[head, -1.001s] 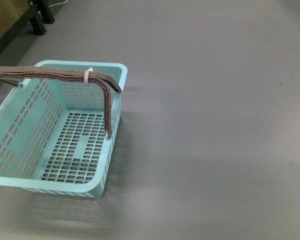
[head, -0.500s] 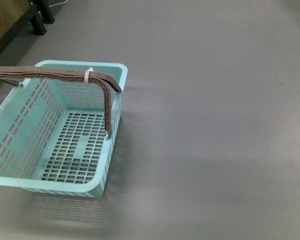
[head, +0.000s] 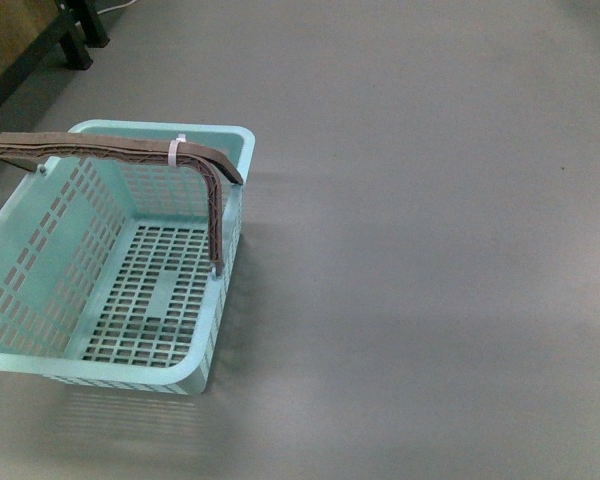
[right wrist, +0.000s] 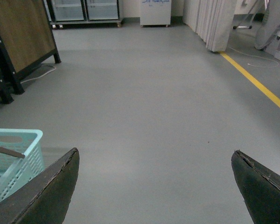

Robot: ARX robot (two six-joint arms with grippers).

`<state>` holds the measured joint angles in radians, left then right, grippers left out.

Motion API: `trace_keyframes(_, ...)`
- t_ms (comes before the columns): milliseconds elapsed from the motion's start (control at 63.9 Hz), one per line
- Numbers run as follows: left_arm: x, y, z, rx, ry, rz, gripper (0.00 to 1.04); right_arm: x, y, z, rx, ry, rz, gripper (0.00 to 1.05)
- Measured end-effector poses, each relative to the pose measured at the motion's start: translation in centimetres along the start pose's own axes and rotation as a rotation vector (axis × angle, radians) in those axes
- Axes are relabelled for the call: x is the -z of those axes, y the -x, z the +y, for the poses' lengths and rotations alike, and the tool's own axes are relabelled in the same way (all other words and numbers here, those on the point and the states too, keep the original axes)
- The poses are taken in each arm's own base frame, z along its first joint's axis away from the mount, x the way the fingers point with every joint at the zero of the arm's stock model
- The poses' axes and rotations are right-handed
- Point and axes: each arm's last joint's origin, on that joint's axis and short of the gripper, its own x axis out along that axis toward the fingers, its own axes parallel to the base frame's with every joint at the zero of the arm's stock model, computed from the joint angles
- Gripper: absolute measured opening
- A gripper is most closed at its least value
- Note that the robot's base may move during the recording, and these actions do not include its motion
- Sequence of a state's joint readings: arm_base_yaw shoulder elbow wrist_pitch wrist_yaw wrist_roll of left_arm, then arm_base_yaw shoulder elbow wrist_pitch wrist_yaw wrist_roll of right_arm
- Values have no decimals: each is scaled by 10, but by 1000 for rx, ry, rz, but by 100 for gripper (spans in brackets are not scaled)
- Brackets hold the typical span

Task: Pick lemon and mango into basket

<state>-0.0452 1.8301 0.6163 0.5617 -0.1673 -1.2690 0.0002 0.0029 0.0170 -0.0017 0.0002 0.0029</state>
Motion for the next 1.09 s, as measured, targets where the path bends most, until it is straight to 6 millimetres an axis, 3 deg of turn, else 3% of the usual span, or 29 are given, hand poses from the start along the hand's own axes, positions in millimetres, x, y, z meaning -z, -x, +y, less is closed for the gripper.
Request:
trace_keyframes(282,13,-87,-30,6,65,8,98,0,0,0,0,0,0,96)
trace_keyframes(469,34,-117,-52,51,76,47,97,0,0,0,0,0,0,96)
trace_keyframes(657,44,-129,-54,42,89,93,65,0,0,0,0,0,0,96)
trace_keyframes(923,45,-128,-49,-26,184,94,16,0,0,0,0,0,0,96)
trace_keyframes(1095,44,-114,-46,-45,176,96,15,0,0,0,0,0,0,96)
